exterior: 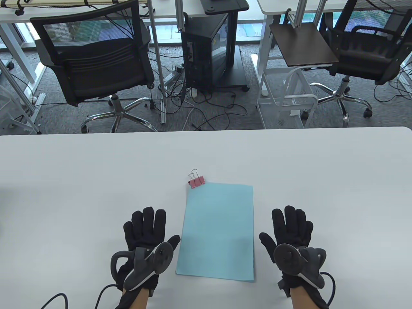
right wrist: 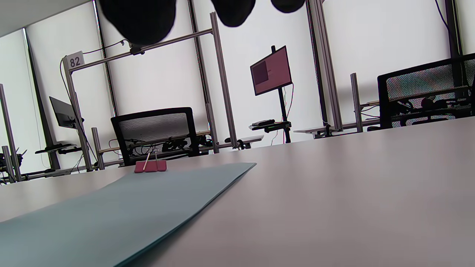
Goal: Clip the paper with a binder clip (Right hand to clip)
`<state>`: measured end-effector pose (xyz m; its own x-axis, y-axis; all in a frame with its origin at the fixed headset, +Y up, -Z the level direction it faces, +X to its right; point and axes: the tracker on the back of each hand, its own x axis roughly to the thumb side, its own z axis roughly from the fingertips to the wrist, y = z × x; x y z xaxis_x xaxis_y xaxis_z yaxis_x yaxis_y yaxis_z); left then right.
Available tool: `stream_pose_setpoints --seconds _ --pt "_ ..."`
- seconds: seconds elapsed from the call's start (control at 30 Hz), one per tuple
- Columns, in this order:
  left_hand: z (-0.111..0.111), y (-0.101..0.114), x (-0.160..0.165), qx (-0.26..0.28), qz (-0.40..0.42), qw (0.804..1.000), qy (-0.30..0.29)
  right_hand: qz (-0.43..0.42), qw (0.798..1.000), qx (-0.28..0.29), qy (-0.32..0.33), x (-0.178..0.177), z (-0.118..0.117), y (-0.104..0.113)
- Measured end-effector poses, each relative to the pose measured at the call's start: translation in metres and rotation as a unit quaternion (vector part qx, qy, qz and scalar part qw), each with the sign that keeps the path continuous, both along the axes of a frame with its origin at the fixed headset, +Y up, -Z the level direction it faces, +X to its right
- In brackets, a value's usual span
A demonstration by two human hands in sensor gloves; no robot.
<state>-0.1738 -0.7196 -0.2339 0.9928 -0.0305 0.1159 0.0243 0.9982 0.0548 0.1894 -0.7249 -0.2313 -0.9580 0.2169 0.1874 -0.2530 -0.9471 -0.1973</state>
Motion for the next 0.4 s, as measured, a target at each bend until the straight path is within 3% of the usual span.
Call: stream_pose_setpoints --seconds 0.4 --pt "0.0005 -0.0002 -0.0004 -0.005 0.006 1.0 -0.001 0.0 1.0 -0.008 -0.001 -0.0002 0.0005 -0.0024"
